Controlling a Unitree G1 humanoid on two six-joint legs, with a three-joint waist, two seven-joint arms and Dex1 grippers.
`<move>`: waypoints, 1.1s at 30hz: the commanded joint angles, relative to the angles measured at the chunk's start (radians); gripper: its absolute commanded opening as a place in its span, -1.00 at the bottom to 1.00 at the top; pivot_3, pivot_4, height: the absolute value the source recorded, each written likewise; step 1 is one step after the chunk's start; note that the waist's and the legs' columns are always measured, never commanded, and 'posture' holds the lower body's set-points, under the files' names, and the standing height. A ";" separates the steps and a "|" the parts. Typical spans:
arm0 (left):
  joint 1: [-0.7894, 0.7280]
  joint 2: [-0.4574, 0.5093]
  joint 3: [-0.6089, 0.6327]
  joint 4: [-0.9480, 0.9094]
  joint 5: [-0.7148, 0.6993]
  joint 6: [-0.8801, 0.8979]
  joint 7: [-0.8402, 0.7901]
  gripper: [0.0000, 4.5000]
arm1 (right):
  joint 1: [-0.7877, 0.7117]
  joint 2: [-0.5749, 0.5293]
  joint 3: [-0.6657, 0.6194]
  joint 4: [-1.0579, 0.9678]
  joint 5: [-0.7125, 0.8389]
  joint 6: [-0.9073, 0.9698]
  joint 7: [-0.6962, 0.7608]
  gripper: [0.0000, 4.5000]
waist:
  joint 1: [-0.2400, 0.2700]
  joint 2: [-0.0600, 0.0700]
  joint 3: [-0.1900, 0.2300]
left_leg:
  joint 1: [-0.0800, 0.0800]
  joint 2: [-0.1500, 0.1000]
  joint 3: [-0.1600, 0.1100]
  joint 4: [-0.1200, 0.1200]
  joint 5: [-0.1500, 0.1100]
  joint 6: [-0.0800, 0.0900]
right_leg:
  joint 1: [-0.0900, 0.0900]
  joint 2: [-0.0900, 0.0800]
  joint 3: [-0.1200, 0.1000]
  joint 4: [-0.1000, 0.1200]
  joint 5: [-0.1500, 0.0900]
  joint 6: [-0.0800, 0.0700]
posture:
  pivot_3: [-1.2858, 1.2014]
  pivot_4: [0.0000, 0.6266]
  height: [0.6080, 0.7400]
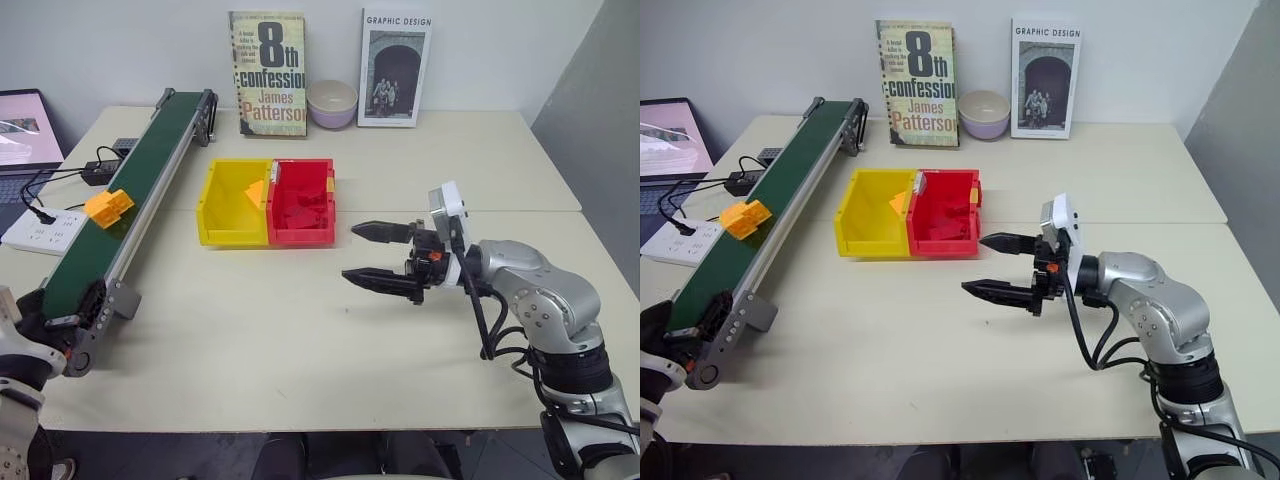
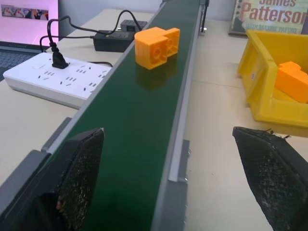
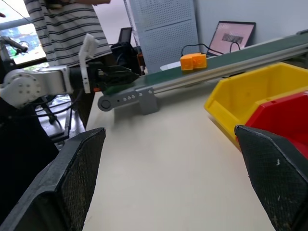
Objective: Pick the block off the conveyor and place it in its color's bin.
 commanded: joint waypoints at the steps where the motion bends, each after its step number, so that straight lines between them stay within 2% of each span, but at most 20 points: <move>1: -0.022 0.035 0.022 0.040 0.014 -0.021 -0.019 0.98 | -0.014 0.001 -0.021 -0.038 0.034 0.000 -0.009 1.00 | 0.000 0.000 0.000 | 0.000 0.000 0.000 0.000 0.000 0.000 | 0.000 0.000 0.000 0.000 0.000 0.000 | 0.03 -0.52 1.00; 11: -0.112 0.061 -0.031 0.183 0.082 -0.050 -0.053 0.98 | 0.016 0.005 -0.014 -0.064 0.045 -0.006 -0.025 1.00 | 0.000 0.000 0.000 | 0.000 0.000 0.000 0.000 0.000 0.000 | -0.001 0.000 0.000 0.000 0.000 0.000 | 0.03 -0.52 1.00; 20: -0.148 0.070 -0.044 0.234 0.131 -0.076 -0.056 0.98 | 0.015 0.004 -0.016 -0.073 0.053 0.000 -0.051 1.00 | 0.000 0.000 0.000 | 0.000 0.001 -0.001 0.000 0.000 0.000 | -0.001 0.000 0.000 0.000 0.000 0.000 | 0.03 -0.52 1.00; 29: -0.146 0.067 -0.019 0.242 0.129 -0.087 -0.054 0.28 | 0.003 0.006 -0.021 -0.068 0.064 0.012 -0.079 1.00 | 0.000 0.000 0.000 | 0.000 0.001 -0.001 -0.001 -0.001 -0.001 | -0.001 -0.001 0.000 0.000 0.000 0.000 | 0.03 -0.52 1.00; 33: -0.142 0.067 -0.014 0.243 0.127 -0.089 -0.057 0.26 | -0.009 0.003 -0.024 -0.063 0.071 0.019 -0.085 1.00 | 0.000 0.000 0.000 | 0.000 0.001 -0.001 -0.001 -0.001 -0.001 | -0.001 -0.001 0.000 0.000 0.000 0.000 | 0.03 -0.52 1.00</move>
